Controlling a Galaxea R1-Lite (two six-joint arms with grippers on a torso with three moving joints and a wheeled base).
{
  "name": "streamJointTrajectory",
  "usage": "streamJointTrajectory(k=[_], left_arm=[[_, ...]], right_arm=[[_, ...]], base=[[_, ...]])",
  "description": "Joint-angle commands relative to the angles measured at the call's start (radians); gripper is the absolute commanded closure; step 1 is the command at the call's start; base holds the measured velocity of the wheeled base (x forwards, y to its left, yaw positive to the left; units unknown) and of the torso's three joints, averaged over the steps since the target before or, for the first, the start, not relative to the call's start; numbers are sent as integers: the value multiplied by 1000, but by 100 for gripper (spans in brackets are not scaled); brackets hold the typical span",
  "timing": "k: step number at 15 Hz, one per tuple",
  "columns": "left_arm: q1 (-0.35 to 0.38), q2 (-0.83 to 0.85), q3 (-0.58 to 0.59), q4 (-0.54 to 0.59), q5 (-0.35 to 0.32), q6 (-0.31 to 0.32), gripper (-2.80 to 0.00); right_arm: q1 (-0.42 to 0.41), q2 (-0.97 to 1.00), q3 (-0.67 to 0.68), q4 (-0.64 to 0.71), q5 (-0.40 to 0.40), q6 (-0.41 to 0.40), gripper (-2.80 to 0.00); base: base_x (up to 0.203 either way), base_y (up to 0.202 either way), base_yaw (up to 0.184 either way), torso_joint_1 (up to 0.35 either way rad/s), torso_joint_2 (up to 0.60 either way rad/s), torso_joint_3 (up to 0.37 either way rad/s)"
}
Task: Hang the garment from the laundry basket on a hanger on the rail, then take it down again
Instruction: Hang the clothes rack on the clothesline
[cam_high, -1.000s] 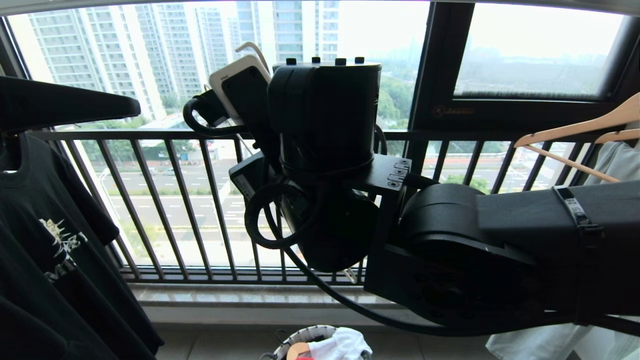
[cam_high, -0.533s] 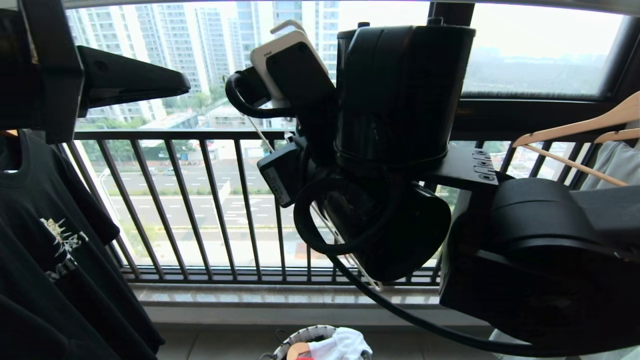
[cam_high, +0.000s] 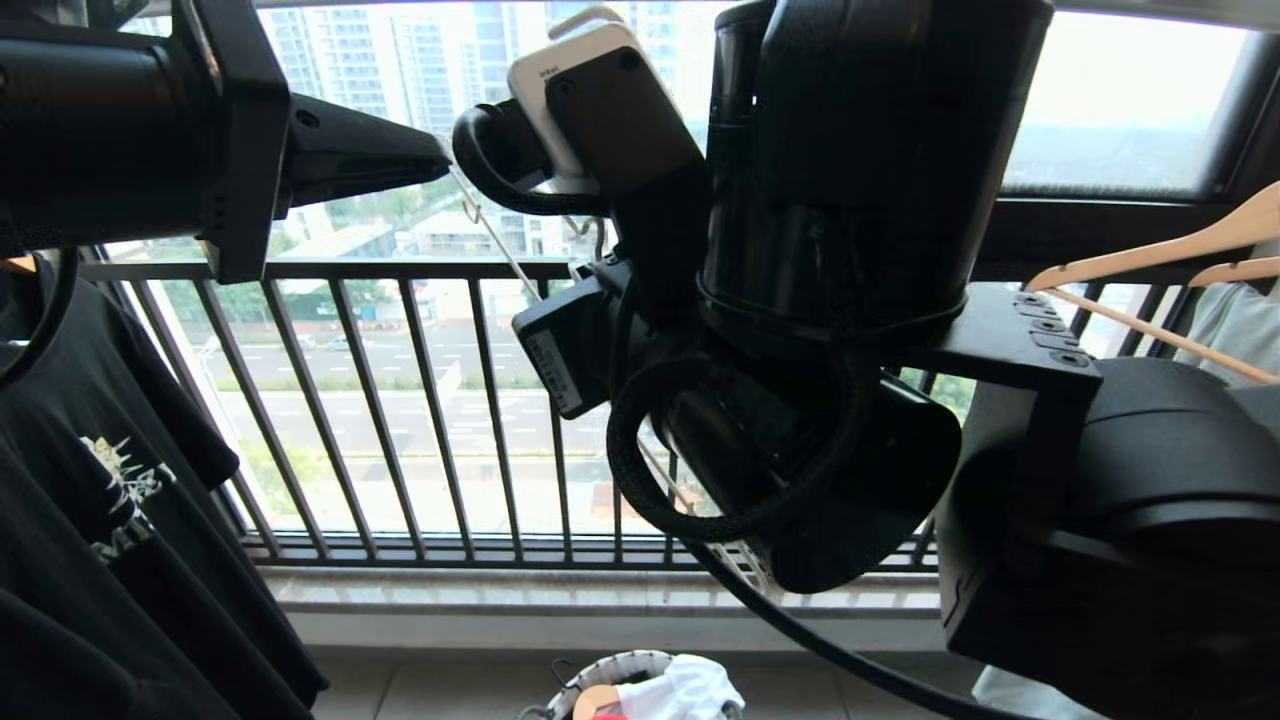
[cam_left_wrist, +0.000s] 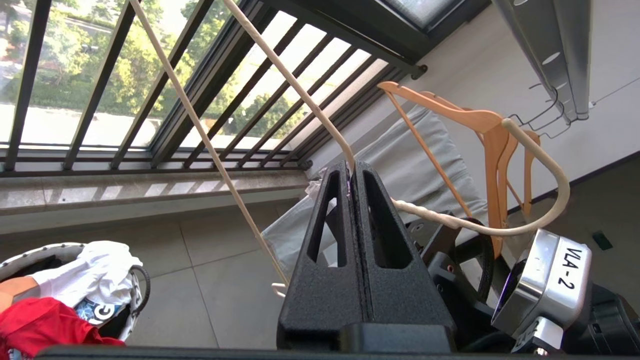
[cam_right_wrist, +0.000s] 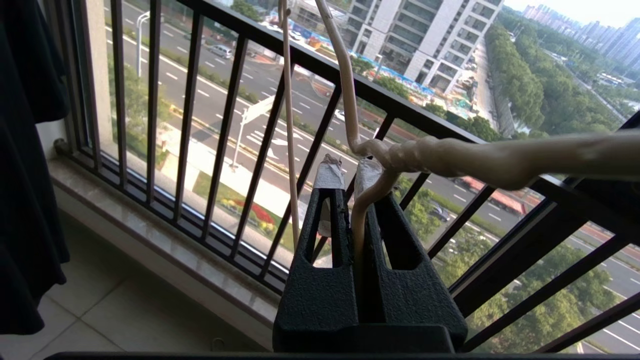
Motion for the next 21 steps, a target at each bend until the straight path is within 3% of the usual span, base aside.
streamJointTrajectory(k=[1, 15, 21], left_arm=[[-1, -6, 7, 0, 0, -1, 0], [-2, -77, 7, 2, 1, 19, 0], [-2, -87, 10, 6, 0, 35, 0]], right_arm=[[0, -8, -2, -3, -5, -2, 0], [-238, -115, 48, -6, -30, -6, 0], [-286, -114, 26, -1, -14, -10, 0]], base=[[0, 0, 0, 0, 0, 0], [0, 0, 0, 0, 0, 0], [0, 0, 0, 0, 0, 0]])
